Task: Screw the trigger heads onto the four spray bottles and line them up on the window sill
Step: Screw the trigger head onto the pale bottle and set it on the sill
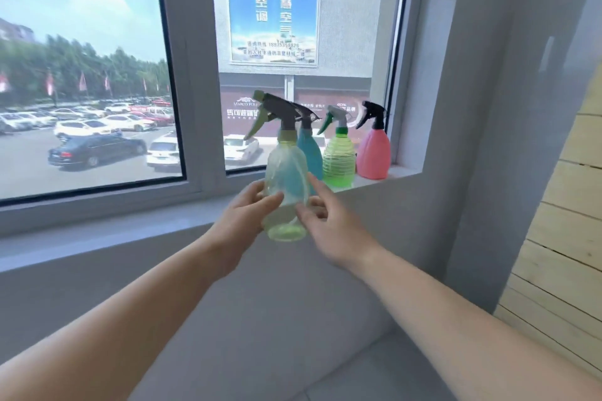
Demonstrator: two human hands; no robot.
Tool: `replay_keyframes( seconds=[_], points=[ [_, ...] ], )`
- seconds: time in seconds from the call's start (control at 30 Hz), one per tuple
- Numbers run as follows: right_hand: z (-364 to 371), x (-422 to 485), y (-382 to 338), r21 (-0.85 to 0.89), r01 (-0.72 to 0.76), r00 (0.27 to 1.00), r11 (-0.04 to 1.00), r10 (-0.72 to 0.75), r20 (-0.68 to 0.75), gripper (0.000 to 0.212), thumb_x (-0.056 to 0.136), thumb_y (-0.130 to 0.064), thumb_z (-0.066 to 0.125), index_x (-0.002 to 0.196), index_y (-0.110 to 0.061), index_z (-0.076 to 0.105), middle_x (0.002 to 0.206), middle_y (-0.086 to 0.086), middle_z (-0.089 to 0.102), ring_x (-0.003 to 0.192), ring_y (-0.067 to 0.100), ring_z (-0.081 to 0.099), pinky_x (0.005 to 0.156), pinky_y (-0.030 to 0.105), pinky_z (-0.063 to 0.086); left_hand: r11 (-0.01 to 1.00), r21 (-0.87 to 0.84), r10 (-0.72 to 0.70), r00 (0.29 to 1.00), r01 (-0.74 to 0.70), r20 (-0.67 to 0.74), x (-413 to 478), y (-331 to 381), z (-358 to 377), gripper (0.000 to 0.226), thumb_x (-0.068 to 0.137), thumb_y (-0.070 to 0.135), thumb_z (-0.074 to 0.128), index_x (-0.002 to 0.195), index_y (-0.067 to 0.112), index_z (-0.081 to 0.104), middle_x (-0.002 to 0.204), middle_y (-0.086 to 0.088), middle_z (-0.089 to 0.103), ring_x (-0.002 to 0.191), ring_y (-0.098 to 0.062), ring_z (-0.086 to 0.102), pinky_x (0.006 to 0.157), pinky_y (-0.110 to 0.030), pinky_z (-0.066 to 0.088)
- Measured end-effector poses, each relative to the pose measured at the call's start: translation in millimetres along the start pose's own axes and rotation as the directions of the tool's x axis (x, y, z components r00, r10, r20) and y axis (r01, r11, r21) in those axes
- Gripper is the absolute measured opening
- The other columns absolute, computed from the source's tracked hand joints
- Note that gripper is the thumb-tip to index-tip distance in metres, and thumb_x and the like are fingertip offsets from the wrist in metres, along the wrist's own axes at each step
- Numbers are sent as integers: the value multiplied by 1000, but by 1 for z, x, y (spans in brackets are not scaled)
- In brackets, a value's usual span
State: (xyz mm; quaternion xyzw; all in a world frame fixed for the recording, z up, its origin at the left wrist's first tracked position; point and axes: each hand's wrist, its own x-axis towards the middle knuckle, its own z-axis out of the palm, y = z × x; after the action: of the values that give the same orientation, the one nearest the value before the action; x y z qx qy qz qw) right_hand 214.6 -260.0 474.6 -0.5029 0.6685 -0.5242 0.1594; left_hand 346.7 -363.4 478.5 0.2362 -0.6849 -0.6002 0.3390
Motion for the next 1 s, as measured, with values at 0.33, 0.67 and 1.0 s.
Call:
replay_keyframes(
  seconds=[0.33, 0.67, 1.0],
  points=[
    [46, 73, -29, 79, -11, 999, 997, 14, -29, 45, 101, -37, 50, 145, -38, 43, 114, 1, 65, 94, 12, 60, 70, 19, 43, 992, 124, 11, 992, 5, -127, 51, 10, -53, 40, 104, 24, 57, 143, 24, 50, 107, 7, 68, 86, 3, 63, 65, -15, 41],
    [60, 93, -23, 120, -8, 1000, 993, 10, -15, 44, 103, -36, 48, 147, -32, 45, 113, -5, 61, 94, 3, 57, 69, 6, 37, 983, 183, 49, 977, -10, -210, 80, -6, -62, 45, 103, 29, 56, 147, 28, 47, 122, -11, 68, 107, -24, 69, 69, -23, 48],
    [63, 89, -20, 220, 15, 1000, 975, -16, 5, 27, 103, -34, 49, 128, -43, 53, 95, -21, 58, 80, -3, 55, 71, 12, 41, 974, 218, 115, 970, -67, -215, 83, -14, -64, 46, 102, 23, 58, 147, 24, 46, 106, -2, 69, 88, -11, 68, 65, -17, 47]
  ],
)
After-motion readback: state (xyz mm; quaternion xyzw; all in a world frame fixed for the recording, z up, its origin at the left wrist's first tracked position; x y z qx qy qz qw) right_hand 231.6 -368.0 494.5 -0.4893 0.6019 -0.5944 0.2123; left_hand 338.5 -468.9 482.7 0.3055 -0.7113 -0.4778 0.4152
